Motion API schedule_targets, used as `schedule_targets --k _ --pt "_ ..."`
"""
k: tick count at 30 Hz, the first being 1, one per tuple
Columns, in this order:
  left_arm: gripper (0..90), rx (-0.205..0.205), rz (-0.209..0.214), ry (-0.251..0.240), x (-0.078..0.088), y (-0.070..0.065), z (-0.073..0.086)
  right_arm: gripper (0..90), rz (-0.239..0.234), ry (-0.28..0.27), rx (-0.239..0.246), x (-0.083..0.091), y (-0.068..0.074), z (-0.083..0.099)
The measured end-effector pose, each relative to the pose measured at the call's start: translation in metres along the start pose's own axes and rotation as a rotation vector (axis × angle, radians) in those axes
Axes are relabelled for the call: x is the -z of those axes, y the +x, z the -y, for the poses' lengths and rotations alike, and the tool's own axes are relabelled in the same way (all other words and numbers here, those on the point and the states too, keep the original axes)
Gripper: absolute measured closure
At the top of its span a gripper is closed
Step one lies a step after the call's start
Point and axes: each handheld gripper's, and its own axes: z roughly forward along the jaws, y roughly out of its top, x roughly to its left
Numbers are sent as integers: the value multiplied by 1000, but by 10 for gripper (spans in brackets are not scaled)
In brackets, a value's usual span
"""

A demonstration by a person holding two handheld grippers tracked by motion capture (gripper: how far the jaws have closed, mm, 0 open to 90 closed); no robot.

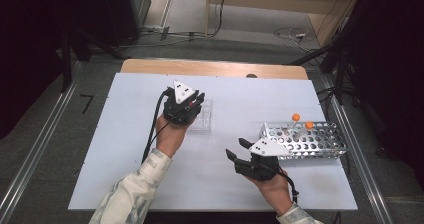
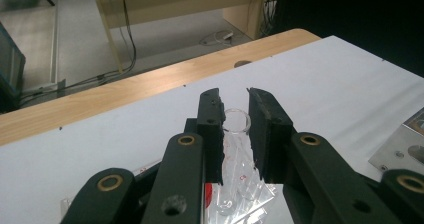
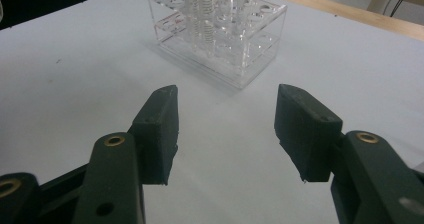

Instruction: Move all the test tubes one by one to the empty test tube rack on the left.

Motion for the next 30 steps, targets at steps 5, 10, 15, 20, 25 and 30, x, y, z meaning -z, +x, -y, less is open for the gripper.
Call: schedule_targets --k 5,10,15,20,25,30 --pt "767 -1 -3 11 -3 0 3 417 -1 0 1 0 0 0" --pt "767 6 -1 26 -7 0 9 417 -1 2 -1 0 0 0" --pt "767 15 -3 27 -9 2 13 420 -2 2 -1 0 0 1" --pt "766 10 -5 34 -11 1 16 421 -3 3 1 0 0 1" --pt "764 8 -6 39 -12 0 17 421 -3 3 1 0 0 1" --pt "752 10 -5 43 -12 0 18 421 -2 5 3 0 0 1"
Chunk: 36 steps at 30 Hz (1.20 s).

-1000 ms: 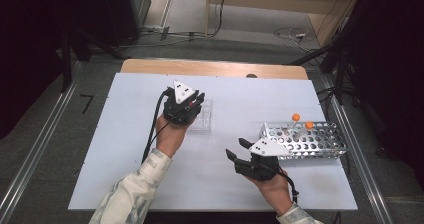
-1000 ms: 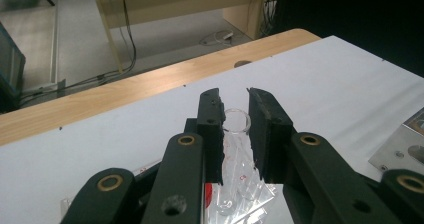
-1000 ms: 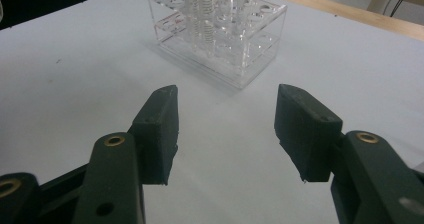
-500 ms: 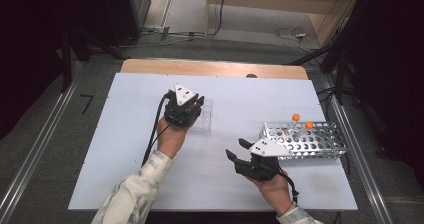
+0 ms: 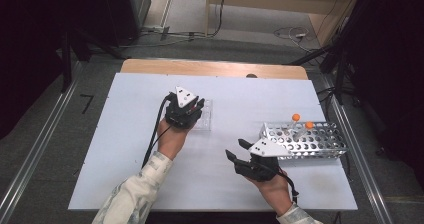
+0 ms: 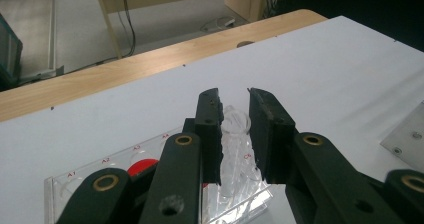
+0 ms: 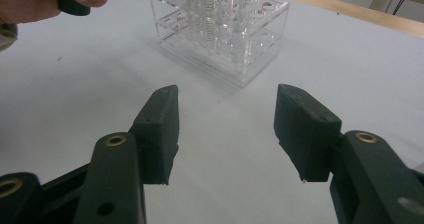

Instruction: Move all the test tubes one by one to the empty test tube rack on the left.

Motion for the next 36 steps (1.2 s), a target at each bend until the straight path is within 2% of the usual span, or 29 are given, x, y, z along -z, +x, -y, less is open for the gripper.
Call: schedule_targets --k 11,16,22,26,30,33,36 --pt "733 6 9 -12 6 0 -2 421 2 -3 0 0 0 0" --pt "705 20 31 -23 12 0 -3 421 9 -2 -8 2 -3 1" --pt "551 30 64 -29 23 -2 0 422 39 -13 -24 11 -15 3" --pt "428 44 67 -26 31 -1 6 421 72 -25 -53 20 -27 5" --pt "296 32 55 -16 40 -2 12 419 105 -27 -74 28 -40 8" --pt "252 40 60 -9 47 -1 16 418 132 -27 -92 35 -49 13" --pt "246 36 50 -7 54 2 22 418 159 -31 -111 44 -58 18"
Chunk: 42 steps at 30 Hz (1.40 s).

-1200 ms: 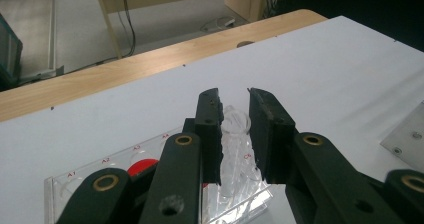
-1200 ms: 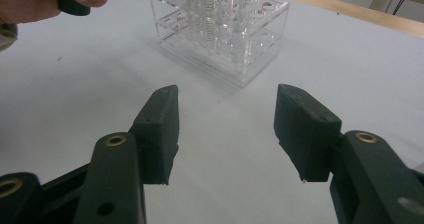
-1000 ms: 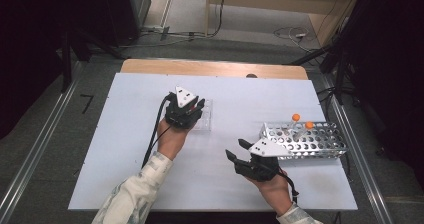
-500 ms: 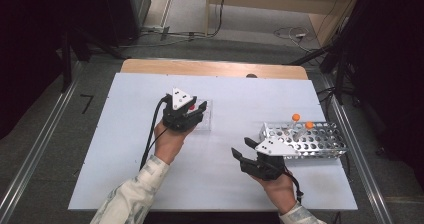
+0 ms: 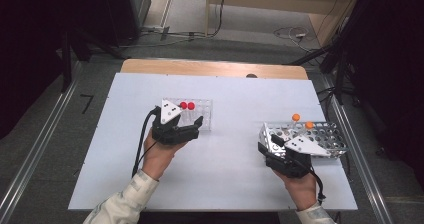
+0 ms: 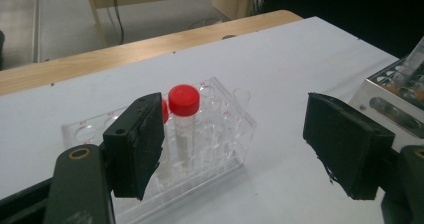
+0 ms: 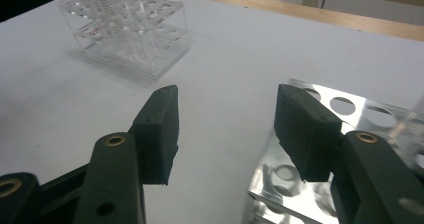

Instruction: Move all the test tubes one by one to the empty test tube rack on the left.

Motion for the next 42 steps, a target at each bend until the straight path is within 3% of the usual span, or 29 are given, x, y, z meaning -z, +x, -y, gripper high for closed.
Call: schedule_targets --k 9,15,24,31,38,42 --pt "194 17 -35 8 11 10 9 418 97 -3 -53 19 -31 13" --pt "175 22 -35 7 12 9 11 402 159 -7 -78 26 -47 17" --pt "177 15 -42 -8 15 9 10 282 238 7 -124 24 -64 20" --pt "176 16 -37 -9 14 8 11 262 284 15 -135 15 -77 21" --pt "178 8 -34 -8 13 5 11 369 292 11 -170 5 -89 21" --pt "179 9 -33 -2 12 4 12 442 302 11 -166 1 -91 22"
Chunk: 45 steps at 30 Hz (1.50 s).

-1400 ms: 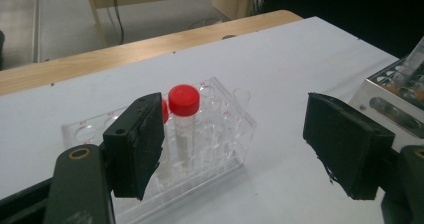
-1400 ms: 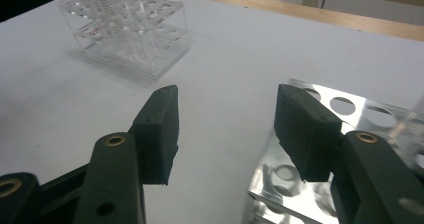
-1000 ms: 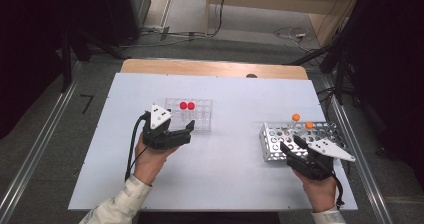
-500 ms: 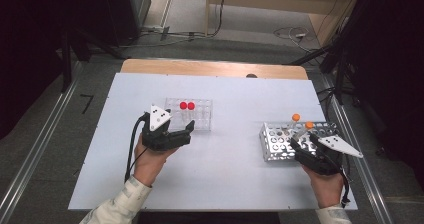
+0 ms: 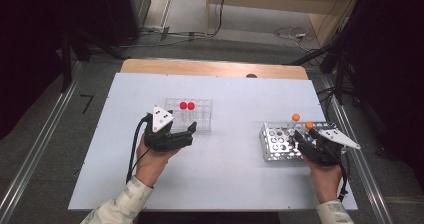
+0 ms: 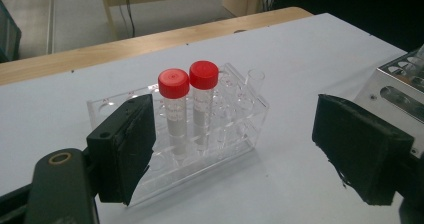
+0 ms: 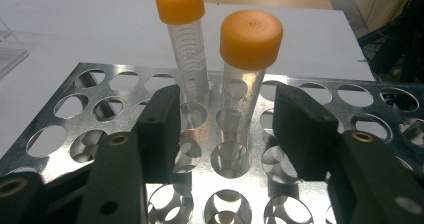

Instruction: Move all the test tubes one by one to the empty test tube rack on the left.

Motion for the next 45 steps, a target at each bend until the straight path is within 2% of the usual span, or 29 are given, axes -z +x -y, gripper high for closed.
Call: schedule_targets --k 14,21,28,33,36,38,45 --pt "186 -1 -2 -2 -1 -1 1 710 28 -16 19 -6 0 1" --pt "186 -2 0 -4 0 -2 1 716 38 -54 26 3 1 -7" --pt "186 -2 6 -9 1 -3 0 717 49 -130 53 29 9 -26" --pt "186 -1 13 -12 2 -5 -1 717 1 -162 53 46 16 -34" --pt "186 -6 21 -14 2 -7 -1 717 -52 -170 53 52 25 -37" --pt "187 -5 25 -14 2 -8 -1 717 -96 -160 52 53 33 -37" --pt "189 -10 36 -13 3 -12 -1 717 -238 -140 96 48 68 -35"
